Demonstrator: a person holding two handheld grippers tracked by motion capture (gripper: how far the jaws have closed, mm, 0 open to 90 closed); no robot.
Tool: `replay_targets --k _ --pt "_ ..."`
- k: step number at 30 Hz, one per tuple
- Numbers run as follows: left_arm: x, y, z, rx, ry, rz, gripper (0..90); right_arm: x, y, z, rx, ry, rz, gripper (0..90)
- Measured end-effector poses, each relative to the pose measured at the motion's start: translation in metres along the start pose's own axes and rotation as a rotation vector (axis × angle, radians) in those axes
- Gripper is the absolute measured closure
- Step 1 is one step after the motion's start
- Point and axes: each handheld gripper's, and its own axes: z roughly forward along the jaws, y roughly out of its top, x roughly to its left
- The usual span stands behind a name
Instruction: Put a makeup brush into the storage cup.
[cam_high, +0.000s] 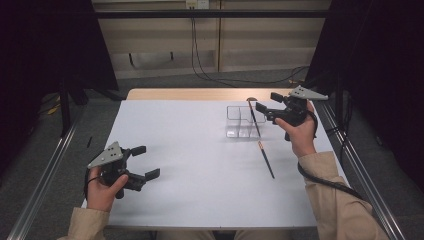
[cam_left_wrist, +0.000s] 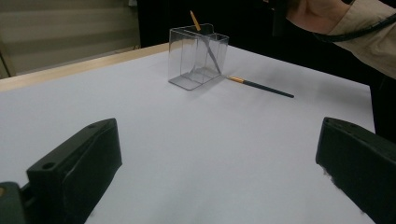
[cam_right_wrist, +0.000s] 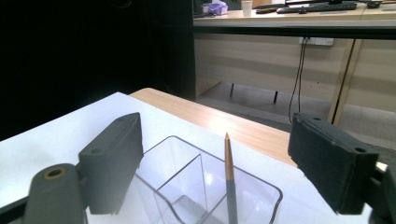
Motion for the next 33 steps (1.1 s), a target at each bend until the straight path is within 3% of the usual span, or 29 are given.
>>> replay_targets --k 17,33 --pt "-0.001 0.000 0.000 0.005 0.010 0.007 0.1 0.013 -0.016 -0.022 0.009 0.019 -0.024 10.8" --pt "-0.001 0.000 -0.001 0.004 0.012 0.010 0.2 0.018 -0.029 -0.045 -0.002 0.030 -0.008 6.7"
